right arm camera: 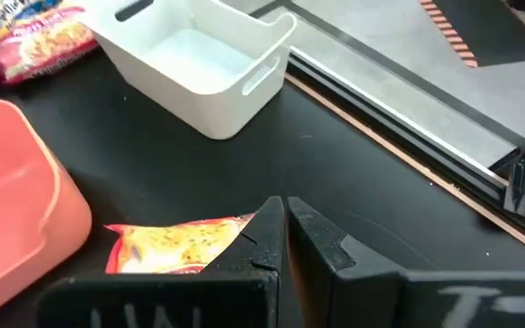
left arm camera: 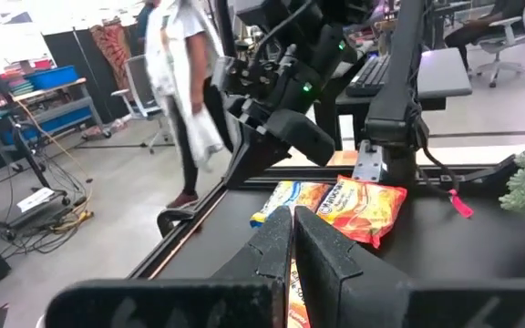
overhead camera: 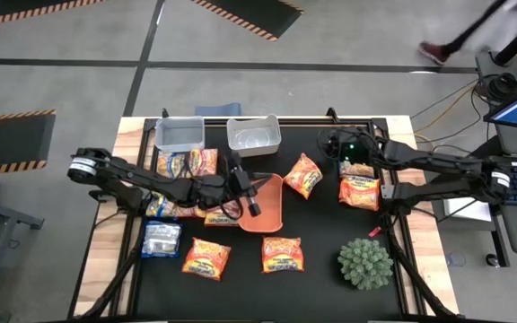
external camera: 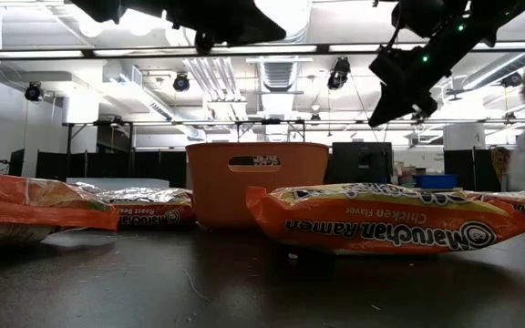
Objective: Sort Maruchan noodles
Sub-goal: Put the orange bag into the white bin
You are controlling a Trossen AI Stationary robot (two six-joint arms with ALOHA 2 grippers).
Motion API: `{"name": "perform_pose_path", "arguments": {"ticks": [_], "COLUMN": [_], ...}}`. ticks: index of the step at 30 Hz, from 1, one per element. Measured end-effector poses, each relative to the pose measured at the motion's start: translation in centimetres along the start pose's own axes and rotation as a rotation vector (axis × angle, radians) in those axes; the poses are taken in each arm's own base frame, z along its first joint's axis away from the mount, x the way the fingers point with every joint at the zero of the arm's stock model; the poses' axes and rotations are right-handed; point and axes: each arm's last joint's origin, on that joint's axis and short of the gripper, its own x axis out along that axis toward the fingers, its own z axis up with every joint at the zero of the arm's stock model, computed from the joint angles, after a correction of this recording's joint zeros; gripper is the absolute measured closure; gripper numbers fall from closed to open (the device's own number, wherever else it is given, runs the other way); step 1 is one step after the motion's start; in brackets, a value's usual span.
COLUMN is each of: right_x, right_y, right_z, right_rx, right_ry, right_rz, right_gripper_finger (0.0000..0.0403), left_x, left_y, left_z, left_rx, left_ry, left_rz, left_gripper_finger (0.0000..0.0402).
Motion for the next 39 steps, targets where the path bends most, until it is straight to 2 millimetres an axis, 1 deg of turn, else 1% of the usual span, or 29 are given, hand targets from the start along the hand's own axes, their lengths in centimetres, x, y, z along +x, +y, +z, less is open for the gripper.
{"name": "perform_pose_path", "arguments": {"ticks": [3,5,9,12,17,21,25,27,29,33,37,39], "right_x": [0.4,0.6,0.8,0.7,0.8,1.5,2.9,3.7,4.6,6.5,8.4,9.2], "right_y": [0.0,0.1,0.4,0.4,0.3,0.4,0.6,0.8,1.1,1.3,1.3,1.3], "right_z": [-0.1,-0.2,-0.3,-0.6,-1.9,-2.6,-3.2,-3.2,-3.3,-4.1,-5.2,-5.0], "right_rx": [-0.006,-0.02,-0.032,-0.036,-0.049,-0.083,-0.127,-0.145,-0.17,-0.231,-0.265,-0.265], "right_ry": [0.018,0.036,0.059,0.094,0.226,0.247,0.247,0.24,0.237,0.272,0.356,0.362], "right_rz": [-0.003,0.032,0.097,0.12,0.163,0.185,0.291,0.37,0.409,0.415,0.408,0.381], "right_gripper_finger": [0.0394,0.0394,0.0394,0.0394,0.0394,0.0394,0.0394,0.0394,0.0394,0.0394,0.0394,0.0394], "left_x": [1.1,2.0,3.8,4.8,6.3,7.1,7.9,8.1,8.2,8.4,8.4,8.4], "left_y": [-0.3,-0.7,-1.7,-1.7,-1.7,-1.9,-2.1,-2.2,-2.2,-2.1,-2.0,-2.0], "left_z": [-0.4,-0.5,-0.7,-0.9,-1.8,-2.6,-3.1,-3.2,-3.2,-2.9,-2.9,-2.9], "left_rx": [0.007,0.013,0.116,0.154,0.137,0.124,0.119,0.12,0.12,0.113,0.115,0.116], "left_ry": [0.015,0.024,0.086,0.135,0.16,0.177,0.19,0.192,0.191,0.182,0.183,0.183], "left_rz": [0.008,0.013,0.006,0.035,0.017,0.008,0.014,0.015,0.016,0.021,0.022,0.022], "left_gripper_finger": [0.0402,0.0402,0.0402,0.0402,0.0402,0.0402,0.0402,0.0402,0.0402,0.0402,0.0402,0.0402]}}
